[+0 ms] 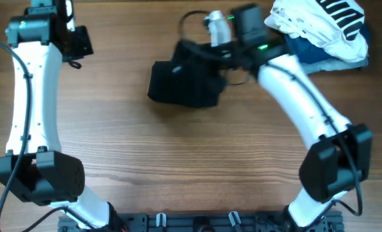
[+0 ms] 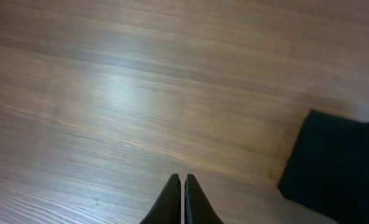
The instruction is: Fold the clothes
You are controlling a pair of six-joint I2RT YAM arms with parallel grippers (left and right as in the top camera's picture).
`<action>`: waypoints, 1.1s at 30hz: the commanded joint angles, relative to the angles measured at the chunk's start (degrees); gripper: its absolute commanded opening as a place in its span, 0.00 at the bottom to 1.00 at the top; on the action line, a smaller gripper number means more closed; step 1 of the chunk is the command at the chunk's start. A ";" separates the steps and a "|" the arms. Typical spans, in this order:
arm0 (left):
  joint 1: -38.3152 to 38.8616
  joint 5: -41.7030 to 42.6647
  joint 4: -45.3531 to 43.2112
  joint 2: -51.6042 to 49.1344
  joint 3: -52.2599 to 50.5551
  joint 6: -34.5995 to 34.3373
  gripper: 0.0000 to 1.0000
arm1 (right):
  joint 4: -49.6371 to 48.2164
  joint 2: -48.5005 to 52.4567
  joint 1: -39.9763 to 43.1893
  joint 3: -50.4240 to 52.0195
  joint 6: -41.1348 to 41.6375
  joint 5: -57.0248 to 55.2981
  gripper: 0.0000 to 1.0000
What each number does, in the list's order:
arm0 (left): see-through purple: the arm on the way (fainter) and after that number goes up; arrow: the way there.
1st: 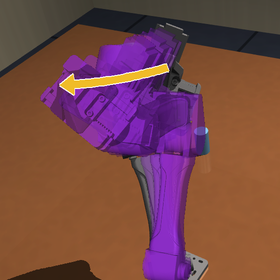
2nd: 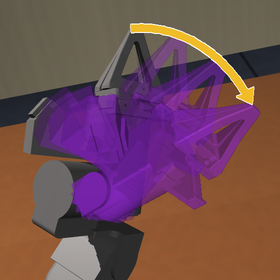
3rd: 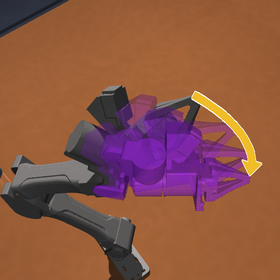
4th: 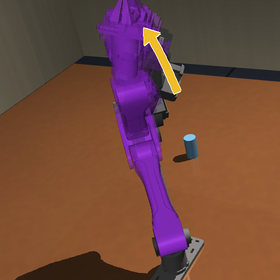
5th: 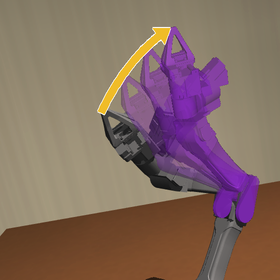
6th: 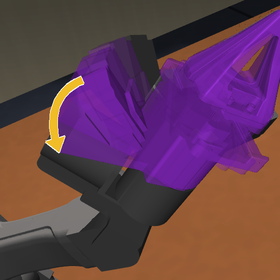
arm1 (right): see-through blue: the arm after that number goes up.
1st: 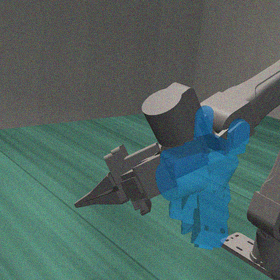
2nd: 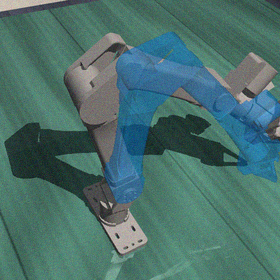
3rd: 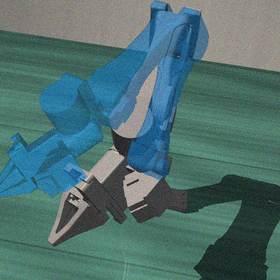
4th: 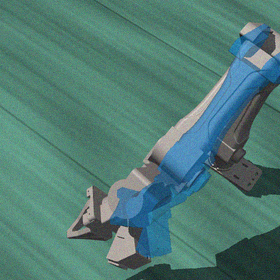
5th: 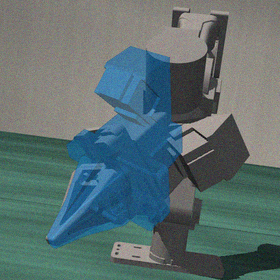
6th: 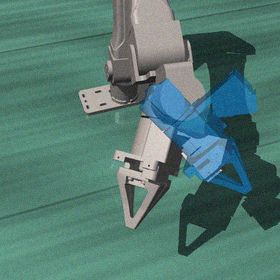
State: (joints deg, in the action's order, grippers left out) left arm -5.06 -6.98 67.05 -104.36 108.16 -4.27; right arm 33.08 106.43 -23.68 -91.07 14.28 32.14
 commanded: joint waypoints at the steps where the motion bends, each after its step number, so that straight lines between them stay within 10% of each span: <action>1: -1.92 0.52 -0.39 -1.46 -0.37 -0.94 0.04 | -4.50 3.82 -7.52 -0.92 8.44 -8.72 0.12; 6: -2.47 3.32 -0.39 -5.11 -0.37 -0.92 0.04 | -9.16 10.01 -12.96 -0.92 10.19 -9.77 0.97; 19: -2.45 5.64 -2.60 -11.17 -0.37 -0.85 0.04 | 9.62 6.99 -9.29 -17.35 -0.11 -11.58 1.00; 23: -1.53 27.58 -1.68 -11.45 -0.37 13.18 0.05 | 16.50 6.32 -5.14 -19.56 1.55 -21.31 1.00; 33: 14.93 32.87 -6.32 -17.27 -0.37 26.62 0.76 | 25.68 6.29 13.79 -19.43 4.28 -18.60 1.00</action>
State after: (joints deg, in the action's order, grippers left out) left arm 4.99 23.35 63.35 -119.00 108.16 18.13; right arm 57.17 113.30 -12.05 -109.75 18.83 14.02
